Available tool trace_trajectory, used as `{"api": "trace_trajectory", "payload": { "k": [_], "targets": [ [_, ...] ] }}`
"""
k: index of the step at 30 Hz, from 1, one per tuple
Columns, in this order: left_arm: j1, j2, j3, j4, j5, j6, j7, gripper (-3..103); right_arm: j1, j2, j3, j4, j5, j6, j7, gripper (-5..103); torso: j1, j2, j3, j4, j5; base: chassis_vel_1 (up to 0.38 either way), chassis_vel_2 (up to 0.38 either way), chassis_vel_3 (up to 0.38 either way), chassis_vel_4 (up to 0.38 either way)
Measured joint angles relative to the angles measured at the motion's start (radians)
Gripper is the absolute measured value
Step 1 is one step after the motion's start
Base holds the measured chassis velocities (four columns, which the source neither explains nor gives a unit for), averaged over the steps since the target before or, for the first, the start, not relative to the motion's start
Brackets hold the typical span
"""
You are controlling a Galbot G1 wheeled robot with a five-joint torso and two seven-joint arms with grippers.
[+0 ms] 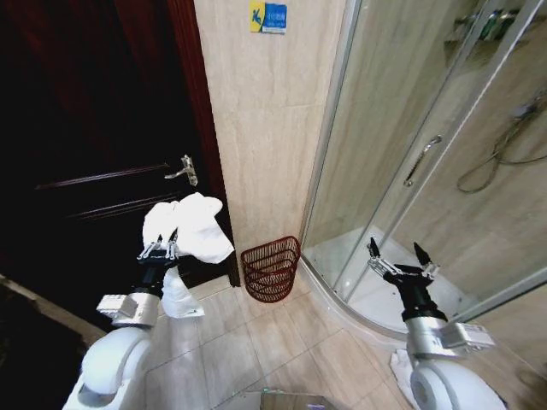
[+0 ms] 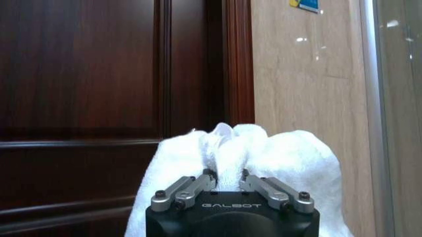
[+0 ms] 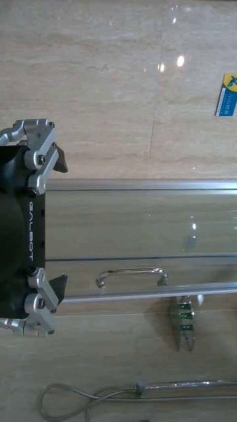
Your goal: Discard the used towel into the hamper.
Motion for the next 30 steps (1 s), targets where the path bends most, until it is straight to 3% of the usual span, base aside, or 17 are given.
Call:
{"api": "trace_trajectory", "payload": {
  "k": [14,30],
  "targets": [
    [0.004,-0.028,-0.006,0.034,0.007,-0.024,0.007,13,-0.001,0.012,-0.001,-0.027,-0.014,0.025,0.006,100,-0.03,-0.067,-0.037,0.0,0.0,0.0,0.0,0.0,0.0],
    [0.006,-0.031,-0.02,0.036,0.006,-0.046,0.027,13,0.021,0.005,-0.009,-0.039,-0.015,0.006,0.008,100,-0.06,-0.132,-0.072,0.0001,0.0,0.0,0.0,0.0,0.0]
  ]
}}
